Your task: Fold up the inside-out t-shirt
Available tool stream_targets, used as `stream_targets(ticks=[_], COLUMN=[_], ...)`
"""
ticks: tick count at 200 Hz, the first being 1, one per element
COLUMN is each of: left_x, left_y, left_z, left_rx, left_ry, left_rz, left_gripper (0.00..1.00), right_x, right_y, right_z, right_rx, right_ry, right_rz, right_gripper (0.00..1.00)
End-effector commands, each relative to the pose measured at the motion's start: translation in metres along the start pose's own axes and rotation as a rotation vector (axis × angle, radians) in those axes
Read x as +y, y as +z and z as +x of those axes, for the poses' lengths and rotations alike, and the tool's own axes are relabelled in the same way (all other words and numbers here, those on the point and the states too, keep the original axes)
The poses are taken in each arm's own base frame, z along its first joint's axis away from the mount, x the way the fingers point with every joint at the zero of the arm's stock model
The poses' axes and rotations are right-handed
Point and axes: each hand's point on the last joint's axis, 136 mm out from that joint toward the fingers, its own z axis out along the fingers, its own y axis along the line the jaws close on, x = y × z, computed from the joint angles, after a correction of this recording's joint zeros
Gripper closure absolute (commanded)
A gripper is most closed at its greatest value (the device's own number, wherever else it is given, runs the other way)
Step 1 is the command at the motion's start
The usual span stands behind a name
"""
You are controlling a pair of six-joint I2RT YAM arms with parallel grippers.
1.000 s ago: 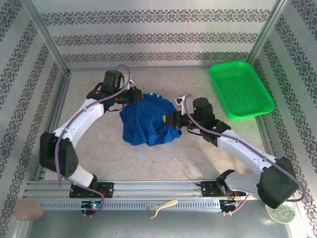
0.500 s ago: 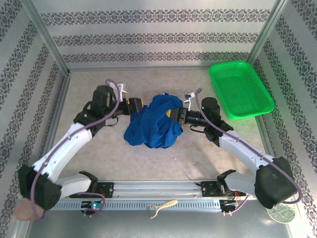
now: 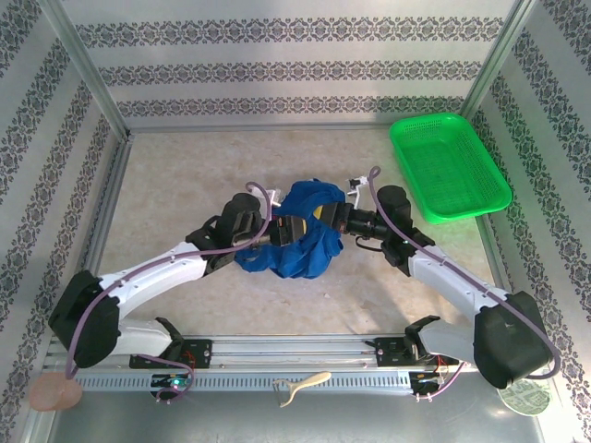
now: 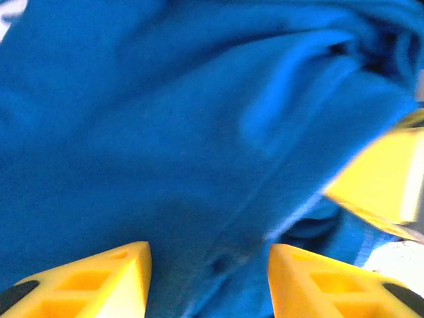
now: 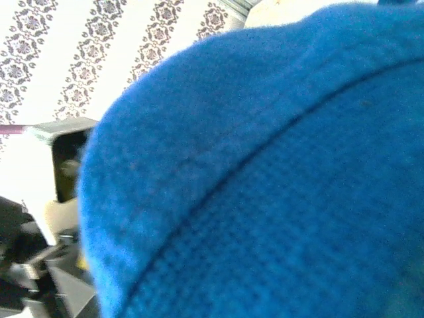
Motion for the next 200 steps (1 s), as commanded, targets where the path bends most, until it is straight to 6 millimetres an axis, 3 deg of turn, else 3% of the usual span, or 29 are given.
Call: stream_targets(ticks=[1,28,68,102,128,164,182,200], left_x=[-0.015,0.007,0.045,0.054,0.041,0.011,-0.013,-0.036], left_y=[0.011,0.025,0.030,0.025,0.006,-0.039,-0.057,-0.058], left_z=[-0.014,-0.016,-0.054,-0.073,-0.070,-0.061,-0.058,-0.051], left_rx=[-0.070,-0.084,-0.170,-0.168,-0.147,-0.190,-0.222,-0.213], left_ry=[0.005,0.020,-0.035,-0.031,-0.002,0.010,0.044,0.077], left_rz=[0.084,0.013,-0.045,-0.042,-0.016,0.048,0.094,0.148], left_gripper=[0.51,0.51,0.45,0.39,0.36,0.36,0.40,0.48], right_x=[0.017,0.024,0.027,0.028,0.025,0.020,0.017,0.014], right_y=[-0.009,-0.012,-0.017,-0.018,-0.017,-0.014,-0.014,-0.014], right_z=[-0.009,-0.007,0.001,0.003,0.000,-0.004,-0.006,-0.007], right_rx=[-0.039,-0.026,-0.012,-0.009,-0.020,-0.036,-0.044,-0.052], right_ry=[-0.024,-0.023,-0.016,-0.014,-0.007,0.003,0.010,0.017], right_rz=[-0.048,-0.075,-0.100,-0.108,-0.105,-0.093,-0.086,-0.081], right_gripper=[1.00,1.00,1.00,1.00,1.00,1.00,1.00,1.00])
